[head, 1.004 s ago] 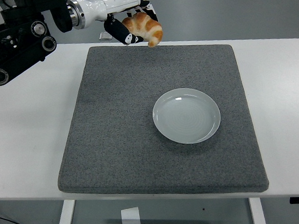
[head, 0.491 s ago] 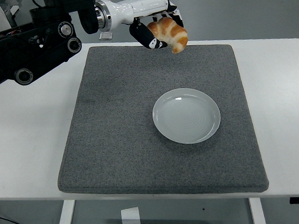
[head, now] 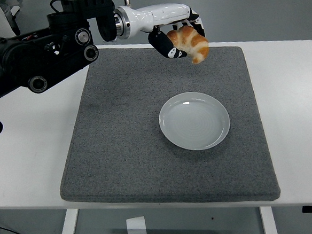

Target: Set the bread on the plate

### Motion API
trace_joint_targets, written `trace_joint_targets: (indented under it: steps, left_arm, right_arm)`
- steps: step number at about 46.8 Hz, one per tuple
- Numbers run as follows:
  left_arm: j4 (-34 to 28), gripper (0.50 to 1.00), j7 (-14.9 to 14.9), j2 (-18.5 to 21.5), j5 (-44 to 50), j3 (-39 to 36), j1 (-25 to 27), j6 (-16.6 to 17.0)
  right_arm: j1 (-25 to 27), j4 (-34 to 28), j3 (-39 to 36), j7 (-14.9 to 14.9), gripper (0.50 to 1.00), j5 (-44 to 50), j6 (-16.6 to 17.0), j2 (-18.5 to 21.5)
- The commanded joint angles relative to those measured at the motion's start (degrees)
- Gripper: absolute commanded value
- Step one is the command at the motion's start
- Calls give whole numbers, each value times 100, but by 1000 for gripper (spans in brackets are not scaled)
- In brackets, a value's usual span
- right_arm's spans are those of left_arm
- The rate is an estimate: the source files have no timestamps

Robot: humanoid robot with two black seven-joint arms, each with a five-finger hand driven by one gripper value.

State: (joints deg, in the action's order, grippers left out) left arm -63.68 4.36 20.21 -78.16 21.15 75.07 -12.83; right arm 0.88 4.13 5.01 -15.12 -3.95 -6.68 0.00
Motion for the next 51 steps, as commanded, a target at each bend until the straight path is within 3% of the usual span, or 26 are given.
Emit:
trace_joint_targets:
  steps: [1,35,51]
  left_arm:
    - [-4,500,-5,0,-15,-40,-9,0]
    - [128,500,-14,-509,-270,-532,-352,70]
    - [295,500,-23,-1002,-832,-708,-783,114]
  right_arm:
    - [0,0,0,0,932,0,0,0]
    - [0,0,0,0,932,0,0,0]
    - [0,0,0,0,932,0,0,0]
